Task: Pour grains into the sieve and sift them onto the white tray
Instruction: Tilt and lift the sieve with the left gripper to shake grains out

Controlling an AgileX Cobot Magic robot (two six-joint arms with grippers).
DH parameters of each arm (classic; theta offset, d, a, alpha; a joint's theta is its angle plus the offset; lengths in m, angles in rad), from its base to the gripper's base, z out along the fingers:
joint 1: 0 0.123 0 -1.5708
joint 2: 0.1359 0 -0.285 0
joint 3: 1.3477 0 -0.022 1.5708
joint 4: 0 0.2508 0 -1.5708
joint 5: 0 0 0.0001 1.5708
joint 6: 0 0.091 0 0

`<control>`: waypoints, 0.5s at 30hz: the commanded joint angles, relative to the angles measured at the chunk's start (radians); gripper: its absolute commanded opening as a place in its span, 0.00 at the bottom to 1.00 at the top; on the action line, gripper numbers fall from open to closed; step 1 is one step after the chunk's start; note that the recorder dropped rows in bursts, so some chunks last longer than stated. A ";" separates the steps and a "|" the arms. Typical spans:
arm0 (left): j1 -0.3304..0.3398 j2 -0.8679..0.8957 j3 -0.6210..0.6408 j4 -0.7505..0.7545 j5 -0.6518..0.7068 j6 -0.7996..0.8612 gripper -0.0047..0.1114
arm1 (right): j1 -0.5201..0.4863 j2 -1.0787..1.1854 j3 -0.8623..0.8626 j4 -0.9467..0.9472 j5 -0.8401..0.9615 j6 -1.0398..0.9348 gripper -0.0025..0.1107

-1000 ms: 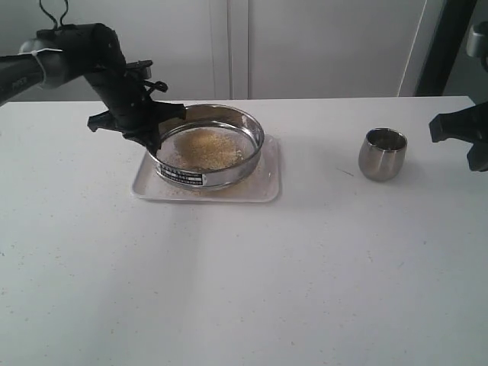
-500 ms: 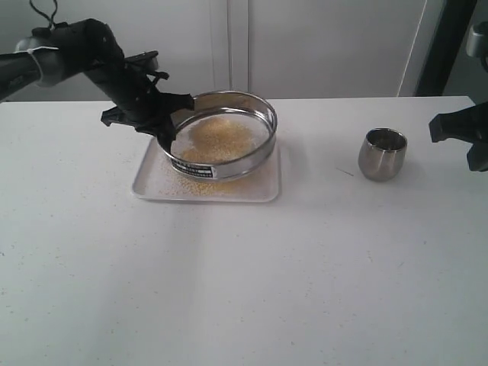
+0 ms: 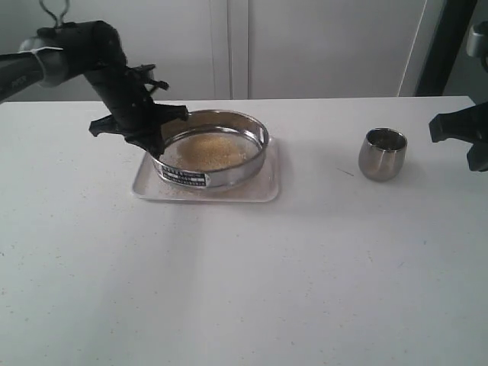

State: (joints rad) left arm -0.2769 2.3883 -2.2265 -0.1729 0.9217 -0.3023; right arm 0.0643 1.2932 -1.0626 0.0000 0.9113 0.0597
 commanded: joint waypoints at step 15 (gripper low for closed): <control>0.102 -0.080 0.031 -0.058 0.005 -0.059 0.04 | -0.001 -0.008 0.004 -0.006 -0.001 0.003 0.02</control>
State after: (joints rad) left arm -0.2559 2.3295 -2.2098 -0.1931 0.9055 -0.3230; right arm 0.0643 1.2932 -1.0626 0.0000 0.9113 0.0597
